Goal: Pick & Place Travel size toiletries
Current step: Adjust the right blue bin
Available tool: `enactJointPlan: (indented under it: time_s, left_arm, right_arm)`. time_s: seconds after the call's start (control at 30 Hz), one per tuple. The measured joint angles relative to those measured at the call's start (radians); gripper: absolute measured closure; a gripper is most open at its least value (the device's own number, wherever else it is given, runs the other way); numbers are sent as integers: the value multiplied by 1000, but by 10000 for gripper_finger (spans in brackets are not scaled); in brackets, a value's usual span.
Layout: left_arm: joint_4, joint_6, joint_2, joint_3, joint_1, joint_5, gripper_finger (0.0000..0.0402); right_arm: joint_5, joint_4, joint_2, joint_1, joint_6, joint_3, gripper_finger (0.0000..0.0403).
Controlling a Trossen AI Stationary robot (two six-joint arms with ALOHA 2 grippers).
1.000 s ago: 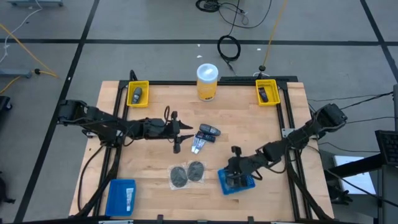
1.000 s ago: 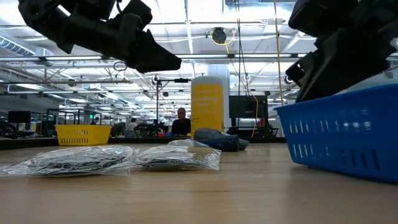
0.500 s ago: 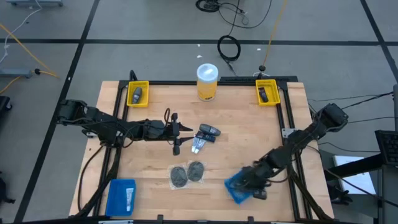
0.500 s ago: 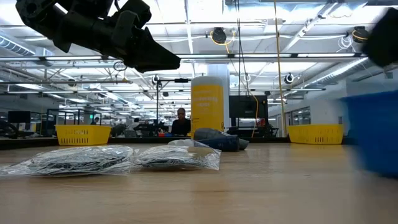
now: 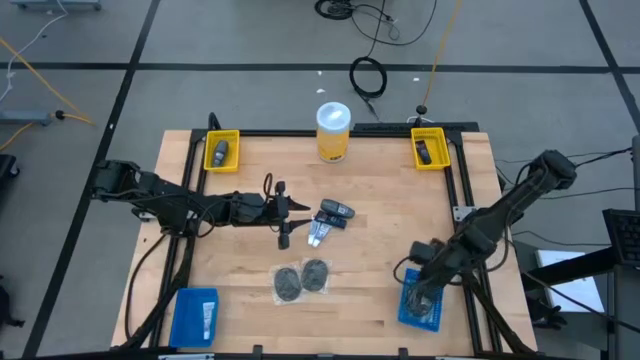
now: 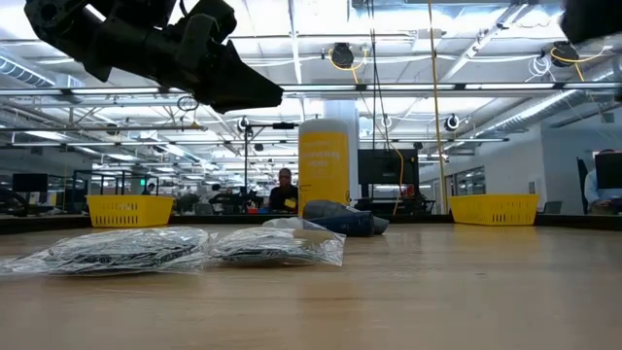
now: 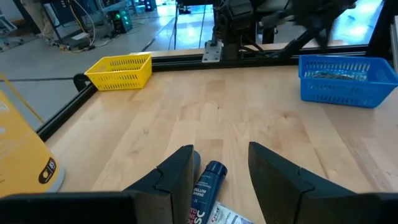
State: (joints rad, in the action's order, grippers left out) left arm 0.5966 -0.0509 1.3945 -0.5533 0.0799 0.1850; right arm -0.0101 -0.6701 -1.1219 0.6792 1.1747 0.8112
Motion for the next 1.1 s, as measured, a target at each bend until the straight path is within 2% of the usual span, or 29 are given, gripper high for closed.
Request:
enactJointPlan:
  time_s: [0.07,0.17,0.23,0.3,0.43,0.5,0.77,0.9,1.1]
  left_arm:
    - [0,0,0,0,0,0,250]
    - [4,0,0,0,-1,0,250]
    - [4,0,0,0,-1,0,250]
    - [4,1,0,0,-1,0,250]
    - [4,3,0,0,-1,0,250]
    - [4,8,0,0,-1,0,250]
    - [4,13,0,0,-1,0,250]
    - [4,15,0,0,-1,0,250]
    - [4,27,0,0,-1,1,250]
  right_arm:
    - [57,159,-22,-33,-103,1,402]
    - [37,331,-110,-110,-245,2,402]
    - [-41,404,-190,-160,-304,2,402]
    - [-167,451,-278,-203,-346,2,402]
    - [-376,459,-404,-231,-360,-1,402]
    - [-432,435,-426,-223,-334,0,403]
    - [-473,265,-369,-105,-141,0,403]
    - [-492,264,-325,-25,-72,1,403]
    - [-493,263,-271,96,148,1,403]
